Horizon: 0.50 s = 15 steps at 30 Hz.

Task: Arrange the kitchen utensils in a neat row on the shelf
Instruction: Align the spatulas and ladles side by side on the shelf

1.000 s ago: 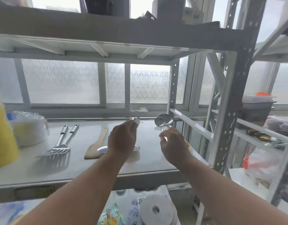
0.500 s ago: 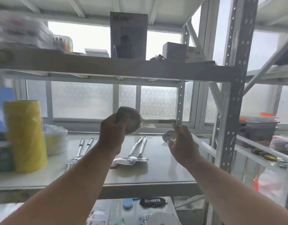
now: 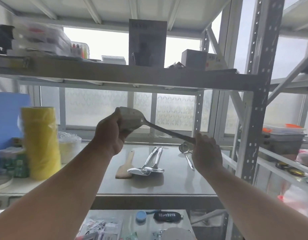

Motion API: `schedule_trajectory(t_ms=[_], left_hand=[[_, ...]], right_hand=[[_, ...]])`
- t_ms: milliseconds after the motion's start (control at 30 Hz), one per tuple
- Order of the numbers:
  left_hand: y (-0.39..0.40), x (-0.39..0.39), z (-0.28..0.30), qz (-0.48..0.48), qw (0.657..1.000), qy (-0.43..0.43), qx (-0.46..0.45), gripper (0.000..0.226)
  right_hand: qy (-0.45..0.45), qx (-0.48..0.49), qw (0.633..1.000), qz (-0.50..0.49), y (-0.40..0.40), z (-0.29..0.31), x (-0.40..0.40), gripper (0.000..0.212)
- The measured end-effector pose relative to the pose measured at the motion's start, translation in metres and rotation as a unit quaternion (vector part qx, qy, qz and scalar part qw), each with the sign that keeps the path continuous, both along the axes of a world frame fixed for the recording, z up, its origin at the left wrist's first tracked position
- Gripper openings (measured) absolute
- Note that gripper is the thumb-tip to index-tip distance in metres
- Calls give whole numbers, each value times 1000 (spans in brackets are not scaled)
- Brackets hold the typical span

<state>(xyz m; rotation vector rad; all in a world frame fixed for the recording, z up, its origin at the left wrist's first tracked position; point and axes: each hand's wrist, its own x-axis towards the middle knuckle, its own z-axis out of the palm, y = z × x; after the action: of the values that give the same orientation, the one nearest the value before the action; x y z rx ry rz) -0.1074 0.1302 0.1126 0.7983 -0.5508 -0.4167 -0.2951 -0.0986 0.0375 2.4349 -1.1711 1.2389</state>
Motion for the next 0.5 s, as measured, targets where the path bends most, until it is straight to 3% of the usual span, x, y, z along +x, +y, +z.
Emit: schedule_trajectory(t_ms=[100, 200, 300, 500], left_hand=[[-4, 2, -3, -120, 993, -6, 3, 49], [-15, -3, -10, -174, 979, -84, 70, 45], [-24, -10, -19, -176, 959, -160, 156, 30], [-48, -23, -45, -145, 934, -233, 230, 62]], right_hand=[[-35, 77, 995, 61, -4, -23, 0, 10], [-41, 167, 976, 131, -4, -40, -3, 8], [-45, 246, 947, 203, 6, -51, -5, 4], [-108, 350, 882, 295, 27, -64, -2, 3]])
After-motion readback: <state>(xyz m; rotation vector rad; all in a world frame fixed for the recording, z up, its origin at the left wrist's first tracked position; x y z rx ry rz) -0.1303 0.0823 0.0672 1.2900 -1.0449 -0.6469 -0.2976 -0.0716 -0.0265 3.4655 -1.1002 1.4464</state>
